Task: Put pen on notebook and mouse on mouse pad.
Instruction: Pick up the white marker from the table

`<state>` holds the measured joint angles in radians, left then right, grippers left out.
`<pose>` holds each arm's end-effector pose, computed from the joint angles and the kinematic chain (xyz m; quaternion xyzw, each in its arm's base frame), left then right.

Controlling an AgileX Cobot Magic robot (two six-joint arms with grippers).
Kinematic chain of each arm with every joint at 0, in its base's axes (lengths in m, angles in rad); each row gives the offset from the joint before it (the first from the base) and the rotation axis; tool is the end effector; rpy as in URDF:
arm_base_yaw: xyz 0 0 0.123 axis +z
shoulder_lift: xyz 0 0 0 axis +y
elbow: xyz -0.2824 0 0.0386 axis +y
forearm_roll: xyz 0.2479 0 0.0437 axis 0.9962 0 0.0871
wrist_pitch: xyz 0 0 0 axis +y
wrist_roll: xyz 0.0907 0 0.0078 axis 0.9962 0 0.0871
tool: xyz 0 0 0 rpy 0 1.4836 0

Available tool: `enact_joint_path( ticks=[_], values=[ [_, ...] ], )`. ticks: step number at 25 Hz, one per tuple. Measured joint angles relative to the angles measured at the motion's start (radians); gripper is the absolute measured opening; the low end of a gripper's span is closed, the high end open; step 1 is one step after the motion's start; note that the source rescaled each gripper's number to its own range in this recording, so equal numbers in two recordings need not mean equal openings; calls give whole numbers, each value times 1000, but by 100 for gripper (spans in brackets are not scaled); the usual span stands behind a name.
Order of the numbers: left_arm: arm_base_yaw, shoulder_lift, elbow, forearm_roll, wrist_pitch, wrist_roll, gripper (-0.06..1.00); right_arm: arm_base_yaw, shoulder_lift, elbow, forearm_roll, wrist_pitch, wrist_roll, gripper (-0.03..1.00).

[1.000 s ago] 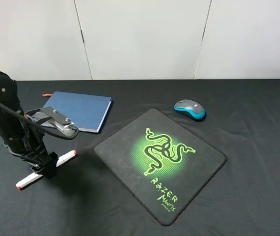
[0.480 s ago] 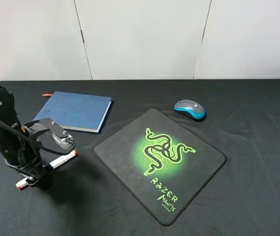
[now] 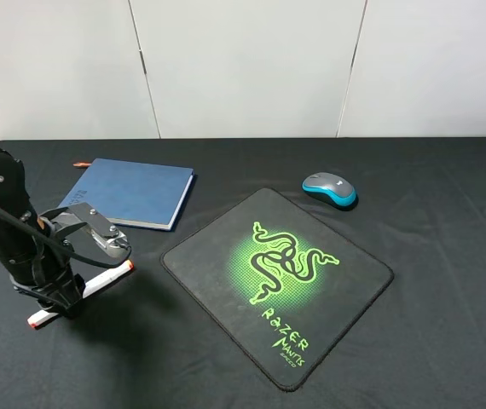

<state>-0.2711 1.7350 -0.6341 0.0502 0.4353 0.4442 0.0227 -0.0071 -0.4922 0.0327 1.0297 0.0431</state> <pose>0.2379 -0.0641 0.1037 0.3700 0.9270 0.0172 0.0596 -0.0039 0.0025 0.2775 0.0082 0.8451 0.0339 0.5335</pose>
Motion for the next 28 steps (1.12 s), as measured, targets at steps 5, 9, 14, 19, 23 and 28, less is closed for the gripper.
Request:
enact_joint_path(
  ticks=[5, 9, 14, 19, 23, 28],
  values=[
    [0, 0, 0, 0, 0, 0, 17, 0, 0, 0, 0, 0, 0, 100],
    [0, 0, 0, 0, 0, -1, 0, 0, 0, 0, 0, 0, 0, 100],
    [0, 0, 0, 1, 0, -1, 0, 0, 0, 0, 0, 0, 0, 100],
    [0, -44, -5, 4, 26, -1, 0, 0, 0, 0, 0, 0, 0, 100],
    [0, -121, -9, 5, 70, -1, 0, 0, 0, 0, 0, 0, 0, 100],
    [0, -232, -13, 24, 149, -1, 0, 0, 0, 0, 0, 0, 0, 100]
  ],
)
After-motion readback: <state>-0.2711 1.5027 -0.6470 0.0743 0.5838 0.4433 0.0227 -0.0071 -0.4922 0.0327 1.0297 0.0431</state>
